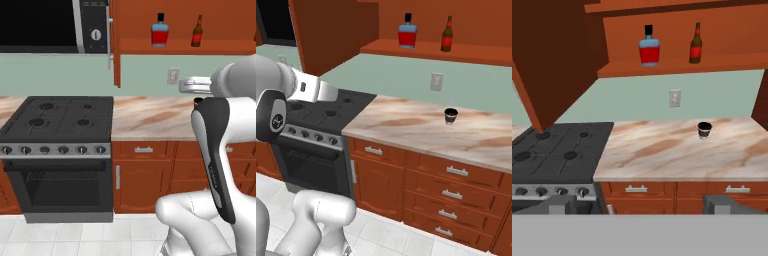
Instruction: Sort all alcoholic drinks to one cabinet, and non-alcoholic drinks to the other.
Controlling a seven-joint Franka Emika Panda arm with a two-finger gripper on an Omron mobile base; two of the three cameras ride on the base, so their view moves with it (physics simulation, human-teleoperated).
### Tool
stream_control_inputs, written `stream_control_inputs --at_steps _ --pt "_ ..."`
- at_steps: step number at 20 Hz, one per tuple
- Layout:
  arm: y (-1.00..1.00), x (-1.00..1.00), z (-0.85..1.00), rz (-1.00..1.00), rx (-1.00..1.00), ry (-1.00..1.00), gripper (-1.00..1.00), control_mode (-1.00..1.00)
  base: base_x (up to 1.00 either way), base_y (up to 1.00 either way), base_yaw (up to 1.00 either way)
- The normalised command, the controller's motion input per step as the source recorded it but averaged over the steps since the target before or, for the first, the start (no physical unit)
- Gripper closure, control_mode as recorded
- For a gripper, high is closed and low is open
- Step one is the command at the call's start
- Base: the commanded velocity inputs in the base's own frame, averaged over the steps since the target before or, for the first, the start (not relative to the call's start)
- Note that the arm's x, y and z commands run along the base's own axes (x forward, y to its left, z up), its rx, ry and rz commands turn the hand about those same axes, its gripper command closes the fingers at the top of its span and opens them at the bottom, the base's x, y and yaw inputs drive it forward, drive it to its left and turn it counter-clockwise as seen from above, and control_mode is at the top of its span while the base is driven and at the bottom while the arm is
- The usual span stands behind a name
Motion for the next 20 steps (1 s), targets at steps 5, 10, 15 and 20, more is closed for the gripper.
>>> stream_control_inputs --at_steps 5,10,15,20 --pt "0.00 0.00 0.00 0.00 0.00 0.00 -1.00 1.00 0.20 -0.49 0.05" --pt "0.00 0.00 0.00 0.00 0.00 0.00 -1.00 1.00 0.39 -0.39 0.01" --pt "0.00 0.00 0.00 0.00 0.00 0.00 -1.00 1.00 0.58 -0.23 0.00" --pt "0.00 0.00 0.00 0.00 0.00 0.00 -1.00 1.00 0.42 -0.29 -0.07"
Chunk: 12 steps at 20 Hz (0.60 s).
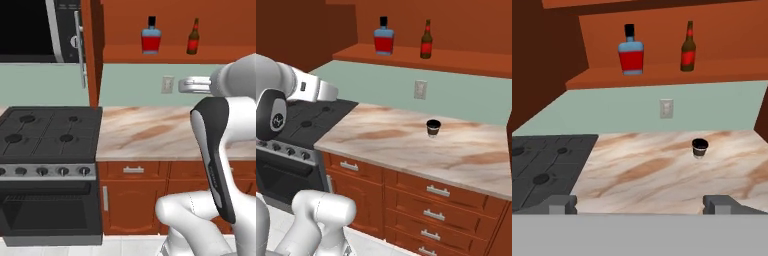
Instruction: Sort all alcoholic drinks to one cabinet, and non-alcoholic drinks to the other.
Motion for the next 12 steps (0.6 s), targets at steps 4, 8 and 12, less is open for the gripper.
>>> stream_control_inputs --at_steps 4,8,12 --pt "0.00 0.00 0.00 0.00 0.00 0.00 -1.00 1.00 0.10 -0.39 -0.17" --pt "0.00 0.00 0.00 0.00 0.00 0.00 -1.00 1.00 0.00 -0.33 -0.18" --pt "0.00 0.00 0.00 0.00 0.00 0.00 -1.00 1.00 0.00 -0.27 -0.19"
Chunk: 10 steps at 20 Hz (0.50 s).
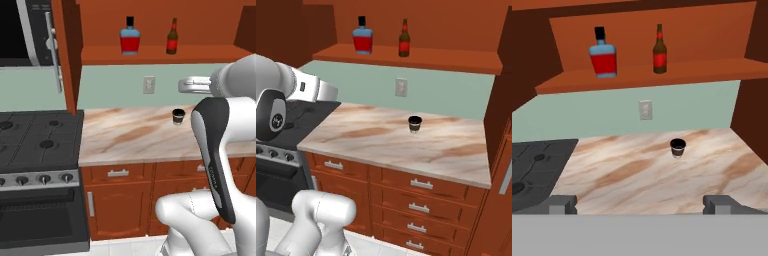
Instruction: Sort all alcoholic drinks to one cabinet, and non-alcoholic drinks to the other.
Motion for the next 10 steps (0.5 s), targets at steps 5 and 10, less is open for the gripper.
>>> stream_control_inputs --at_steps 5,10 --pt "0.00 0.00 0.00 0.00 0.00 0.00 -1.00 1.00 0.03 -0.18 -0.18" --pt "0.00 0.00 0.00 0.00 0.00 0.00 -1.00 1.00 0.22 -0.06 -0.14"
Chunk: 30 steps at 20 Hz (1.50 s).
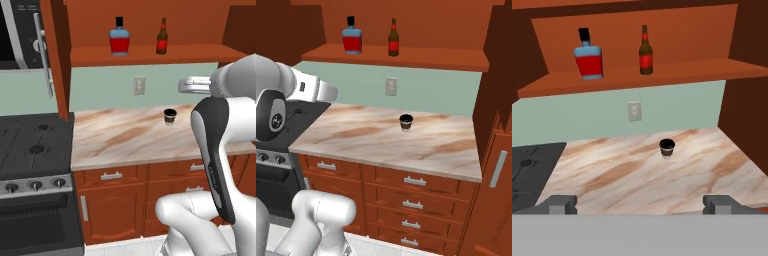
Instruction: Sort all alcoholic drinks to one cabinet, and non-alcoholic drinks to the other.
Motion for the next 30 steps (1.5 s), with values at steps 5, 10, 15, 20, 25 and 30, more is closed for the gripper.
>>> stream_control_inputs --at_steps 5,10,15,20,25,30 --pt "0.00 0.00 0.00 0.00 0.00 0.00 -1.00 1.00 0.36 -0.02 -0.09" --pt "0.00 0.00 0.00 0.00 0.00 0.00 -1.00 1.00 0.36 -0.02 -0.07" --pt "0.00 0.00 0.00 0.00 0.00 0.00 -1.00 1.00 0.34 0.00 -0.05" --pt "0.00 0.00 0.00 0.00 0.00 0.00 -1.00 1.00 0.38 0.00 -0.01" --pt "0.00 0.00 0.00 0.00 0.00 0.00 -1.00 1.00 0.40 0.00 0.00" --pt "0.00 0.00 0.00 0.00 0.00 0.00 -1.00 1.00 0.41 0.00 0.00"
